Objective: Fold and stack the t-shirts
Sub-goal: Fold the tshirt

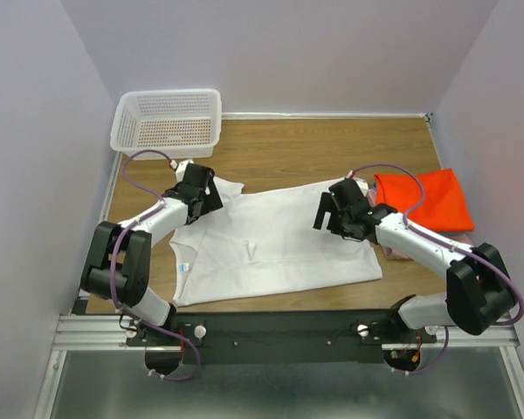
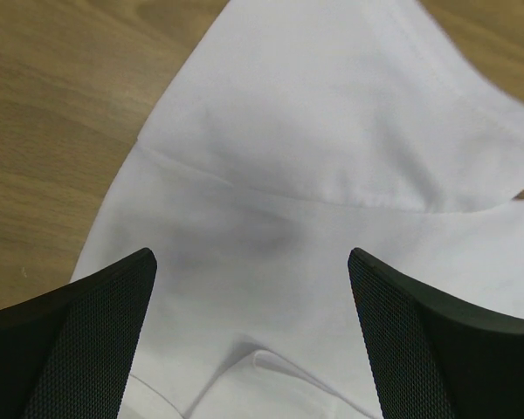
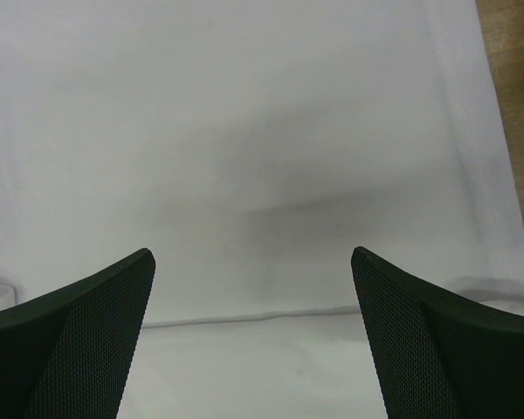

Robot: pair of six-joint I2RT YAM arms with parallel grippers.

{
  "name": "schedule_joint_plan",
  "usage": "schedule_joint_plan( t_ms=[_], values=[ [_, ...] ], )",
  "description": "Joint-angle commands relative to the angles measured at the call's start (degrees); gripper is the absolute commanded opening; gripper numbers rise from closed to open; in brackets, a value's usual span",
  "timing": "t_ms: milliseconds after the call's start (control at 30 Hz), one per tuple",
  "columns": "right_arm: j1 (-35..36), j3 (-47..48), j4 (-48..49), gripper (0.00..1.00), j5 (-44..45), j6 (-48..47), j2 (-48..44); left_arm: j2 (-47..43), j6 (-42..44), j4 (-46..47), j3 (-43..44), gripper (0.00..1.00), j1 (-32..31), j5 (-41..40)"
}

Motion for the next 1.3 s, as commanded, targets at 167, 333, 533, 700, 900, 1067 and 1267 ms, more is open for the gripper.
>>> schedule_joint_plan(
  t_ms=[167,333,533,700,900,1067,1267],
  values=[
    [-0.44,2.58,2.04,1.00,2.10,-1.88,1.85,2.30,2.20,9.07,8.22,0.98,0.12,-5.00],
    [-0.88,2.94,2.57,1.00,1.57,-3.02,2.38,9.06,3.34,11.18,12.26,0.98,0.21,-4.29],
    [-1.49,2.32,2.74,1.00,1.57,-3.82,0.54,13.29,3.43,12.85,15.17,0.97,0.82,-7.37],
    [-1.67,1.53,2.74,1.00,2.10,-3.82,-1.39,17.23,3.51,13.21,17.28,0.94,2.84,-9.57],
    [-1.93,1.18,2.74,1.00,2.36,-4.25,-2.01,20.67,3.60,12.51,19.74,0.76,3.20,-9.57],
    [-2.20,1.35,2.74,1.00,2.28,-4.35,-1.13,23.22,3.69,10.66,22.98,0.71,3.29,-10.27],
    [-2.37,1.35,2.74,1.00,2.36,-4.35,-1.66,26.74,3.08,6.45,27.46,0.57,3.38,-9.84]
  ],
)
